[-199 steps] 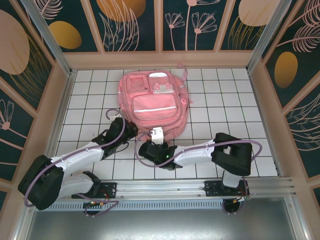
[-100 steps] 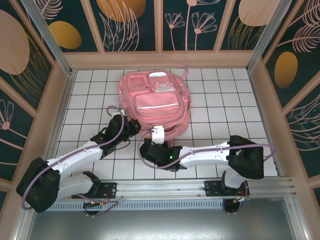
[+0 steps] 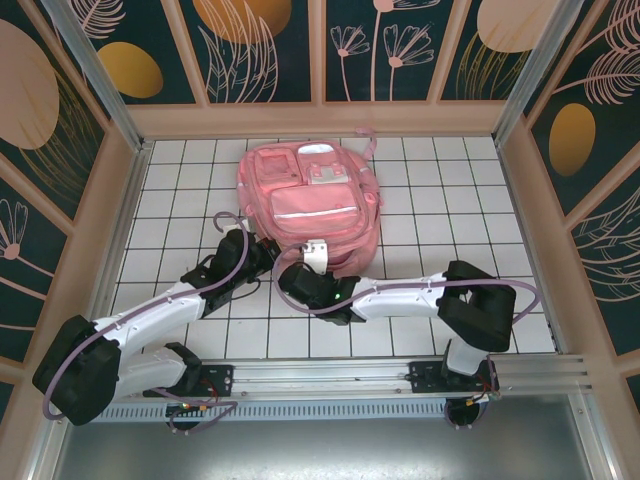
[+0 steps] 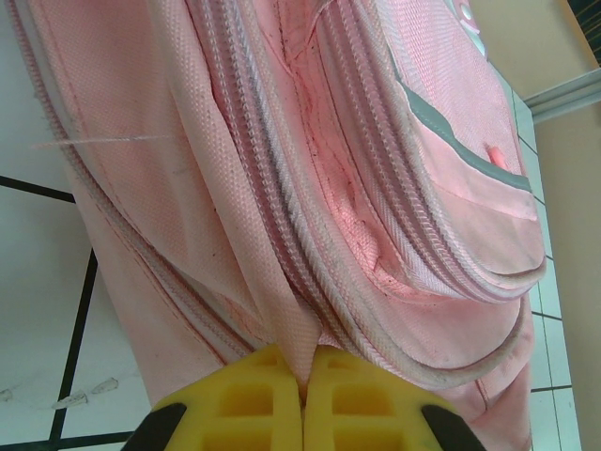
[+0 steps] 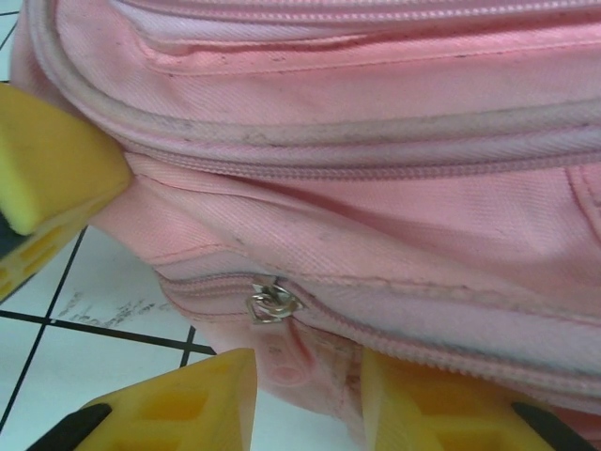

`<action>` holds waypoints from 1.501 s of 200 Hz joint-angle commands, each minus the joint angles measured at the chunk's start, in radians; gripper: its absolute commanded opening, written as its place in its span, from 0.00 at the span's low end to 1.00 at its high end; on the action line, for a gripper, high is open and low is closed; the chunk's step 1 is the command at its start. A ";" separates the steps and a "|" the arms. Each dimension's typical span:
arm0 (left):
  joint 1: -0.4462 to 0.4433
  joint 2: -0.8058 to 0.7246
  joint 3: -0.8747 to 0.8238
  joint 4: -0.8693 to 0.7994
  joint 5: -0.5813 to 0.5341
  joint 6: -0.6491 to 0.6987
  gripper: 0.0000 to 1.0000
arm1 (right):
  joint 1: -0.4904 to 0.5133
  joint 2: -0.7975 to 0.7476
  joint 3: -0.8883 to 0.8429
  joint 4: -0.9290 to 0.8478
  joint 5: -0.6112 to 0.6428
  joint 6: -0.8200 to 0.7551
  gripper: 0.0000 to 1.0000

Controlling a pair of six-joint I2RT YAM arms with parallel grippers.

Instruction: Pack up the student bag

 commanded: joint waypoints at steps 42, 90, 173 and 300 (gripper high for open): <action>-0.007 0.000 0.066 0.074 0.000 0.014 0.00 | 0.013 -0.014 0.032 0.004 -0.064 -0.006 0.35; -0.007 0.003 0.066 0.070 -0.001 0.012 0.00 | 0.018 0.027 0.076 -0.020 -0.065 -0.016 0.32; -0.007 -0.006 0.071 0.059 -0.006 0.017 0.00 | -0.011 0.066 0.086 -0.073 -0.043 0.019 0.32; -0.007 -0.021 0.078 0.047 0.000 0.016 0.00 | -0.049 0.128 0.122 -0.093 0.018 -0.023 0.22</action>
